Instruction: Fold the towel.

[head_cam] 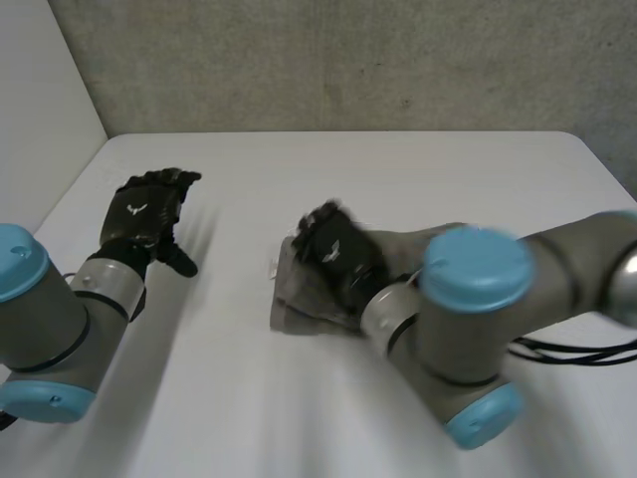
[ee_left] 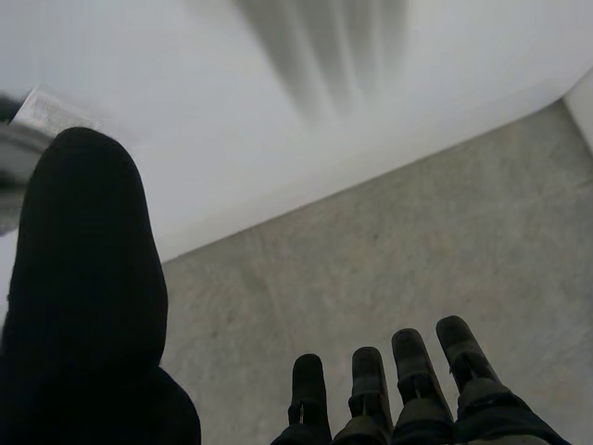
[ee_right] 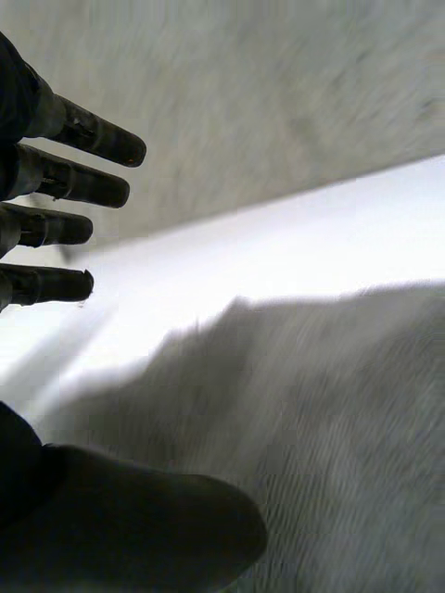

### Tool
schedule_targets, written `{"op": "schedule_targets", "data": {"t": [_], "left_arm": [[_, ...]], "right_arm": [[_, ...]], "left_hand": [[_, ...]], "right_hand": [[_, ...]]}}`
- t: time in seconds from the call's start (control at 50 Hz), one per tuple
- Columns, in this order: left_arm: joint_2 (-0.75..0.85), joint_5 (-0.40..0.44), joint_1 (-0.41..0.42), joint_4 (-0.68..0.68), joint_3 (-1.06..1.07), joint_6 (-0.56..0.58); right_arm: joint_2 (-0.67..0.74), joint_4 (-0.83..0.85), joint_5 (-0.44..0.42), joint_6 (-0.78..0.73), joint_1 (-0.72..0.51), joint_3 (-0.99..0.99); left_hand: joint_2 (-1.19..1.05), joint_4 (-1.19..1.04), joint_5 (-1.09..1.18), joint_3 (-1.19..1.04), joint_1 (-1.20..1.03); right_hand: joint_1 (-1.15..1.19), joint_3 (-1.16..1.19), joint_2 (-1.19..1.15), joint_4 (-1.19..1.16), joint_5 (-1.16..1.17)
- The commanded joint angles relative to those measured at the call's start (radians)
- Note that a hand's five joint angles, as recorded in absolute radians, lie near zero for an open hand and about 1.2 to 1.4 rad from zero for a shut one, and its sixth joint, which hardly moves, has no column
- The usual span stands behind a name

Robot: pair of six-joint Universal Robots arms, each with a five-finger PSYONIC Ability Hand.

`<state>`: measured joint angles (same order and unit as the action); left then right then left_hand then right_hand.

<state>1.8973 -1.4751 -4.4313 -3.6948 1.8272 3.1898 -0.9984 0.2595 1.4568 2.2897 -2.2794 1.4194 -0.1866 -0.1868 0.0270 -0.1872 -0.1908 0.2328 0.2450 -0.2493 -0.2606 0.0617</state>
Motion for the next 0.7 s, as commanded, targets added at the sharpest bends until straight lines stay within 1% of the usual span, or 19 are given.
{"op": "schedule_targets", "data": {"t": [0.02, 0.06, 0.08, 0.12, 0.14, 0.18, 0.22, 0.26, 0.36, 0.4, 0.42, 0.46, 0.48, 0.5, 0.52, 0.54, 0.56, 0.64, 0.7], "left_arm": [[0.0, -0.008, 0.104, 0.001, -0.079, -0.007], [0.011, -0.013, 0.154, 0.006, -0.124, -0.007], [0.011, -0.013, 0.155, 0.006, -0.125, -0.007], [0.057, -0.014, 0.202, 0.013, -0.167, -0.005], [0.057, -0.014, 0.202, 0.013, -0.167, -0.005], [0.085, -0.014, 0.228, 0.013, -0.189, -0.005], [0.143, -0.013, 0.28, 0.016, -0.224, -0.004], [0.172, -0.014, 0.297, 0.016, -0.233, -0.002], [0.235, -0.016, 0.325, 0.018, -0.246, 0.004], [0.246, -0.017, 0.326, 0.018, -0.244, 0.004], [0.249, -0.023, 0.326, 0.019, -0.243, 0.004], [0.247, -0.03, 0.325, 0.019, -0.241, 0.004], [0.244, -0.039, 0.322, 0.019, -0.238, 0.002], [0.237, -0.048, 0.32, 0.019, -0.235, 0.002], [0.236, -0.048, 0.32, 0.019, -0.235, 0.002], [0.232, -0.056, 0.317, 0.019, -0.232, 0.001], [0.232, -0.056, 0.317, 0.019, -0.232, 0.001], [0.183, -0.07, 0.305, 0.021, -0.221, -0.002], [0.135, -0.071, 0.285, 0.022, -0.204, -0.005]], "right_arm": [[-0.205, -0.005, -0.013, 0.327, 0.182, 0.146], [-0.235, -0.006, -0.019, 0.37, 0.204, 0.18], [-0.25, -0.009, -0.033, 0.399, 0.228, 0.215], [-0.255, -0.013, -0.05, 0.402, 0.26, 0.251], [-0.255, -0.013, -0.05, 0.402, 0.261, 0.251], [-0.256, -0.016, -0.081, 0.392, 0.334, 0.317], [-0.256, -0.014, -0.096, 0.392, 0.363, 0.346], [-0.255, -0.011, -0.105, 0.392, 0.388, 0.369], [-0.229, -0.003, -0.124, 0.39, 0.437, 0.408], [-0.171, -0.005, -0.125, 0.389, 0.46, 0.406], [-0.171, -0.005, -0.125, 0.389, 0.46, 0.406], [-0.126, -0.005, -0.112, 0.378, 0.466, 0.392], [-0.126, -0.005, -0.111, 0.378, 0.466, 0.392], [-0.117, -0.003, -0.104, 0.367, 0.469, 0.382], [-0.117, -0.003, -0.104, 0.367, 0.469, 0.381], [-0.115, -0.002, -0.093, 0.352, 0.477, 0.374], [-0.123, 0.006, -0.078, 0.337, 0.483, 0.369], [-0.135, 0.032, -0.042, 0.295, 0.483, 0.355], [-0.152, 0.055, -0.021, 0.214, 0.465, 0.322]], "left_hand": [[-0.033, -0.033, 0.018, -0.032, -0.029], [-0.036, -0.036, 0.021, -0.035, -0.032], [-0.036, -0.036, 0.021, -0.035, -0.032], [-0.044, -0.044, 0.03, -0.044, -0.04], [-0.044, -0.044, 0.03, -0.044, -0.04], [-0.044, -0.044, 0.03, -0.044, -0.04], [-0.047, -0.047, 0.033, -0.047, -0.043], [-0.047, -0.047, 0.033, -0.047, -0.043], [-0.05, -0.05, 0.035, -0.05, -0.046], [-0.05, -0.05, 0.035, -0.05, -0.046], [-0.05, -0.05, 0.035, -0.05, -0.046], [-0.05, -0.05, 0.035, -0.05, -0.046], [-0.05, -0.05, 0.035, -0.05, -0.046], [-0.05, -0.05, 0.035, -0.05, -0.046], [-0.05, -0.05, 0.035, -0.05, -0.046], [-0.047, -0.047, 0.033, -0.047, -0.043], [-0.047, -0.047, 0.033, -0.047, -0.043], [-0.047, -0.047, 0.033, -0.047, -0.043], [-0.047, -0.047, 0.033, -0.047, -0.043]], "right_hand": [[-0.058, -0.07, 0.075, 0.086, -0.062], [-0.058, -0.07, 0.075, 0.086, -0.062], [-0.058, -0.07, 0.075, 0.086, -0.062], [-0.058, -0.07, 0.075, 0.086, -0.062], [-0.058, -0.07, 0.075, 0.086, -0.062], [-0.058, -0.07, 0.075, 0.086, -0.062], [-0.058, -0.07, 0.075, 0.086, -0.062], [-0.058, -0.07, 0.075, 0.086, -0.062], [0.122, 0.11, -0.106, -0.094, 0.119], [0.274, 0.262, -0.258, -0.246, 0.271], [0.275, 0.263, -0.258, -0.247, 0.272], [0.47, 0.458, -0.454, -0.443, 0.467], [0.472, 0.459, -0.455, -0.444, 0.468], [0.634, 0.622, -0.618, -0.607, 0.631], [0.636, 0.624, -0.62, -0.608, 0.633], [0.956, 0.944, -0.939, -0.928, 0.952], [1.161, 1.149, -1.145, -1.134, 1.158], [1.163, 1.151, -1.147, -1.136, 1.16], [1.163, 1.151, -1.147, -1.136, 1.16]]}}
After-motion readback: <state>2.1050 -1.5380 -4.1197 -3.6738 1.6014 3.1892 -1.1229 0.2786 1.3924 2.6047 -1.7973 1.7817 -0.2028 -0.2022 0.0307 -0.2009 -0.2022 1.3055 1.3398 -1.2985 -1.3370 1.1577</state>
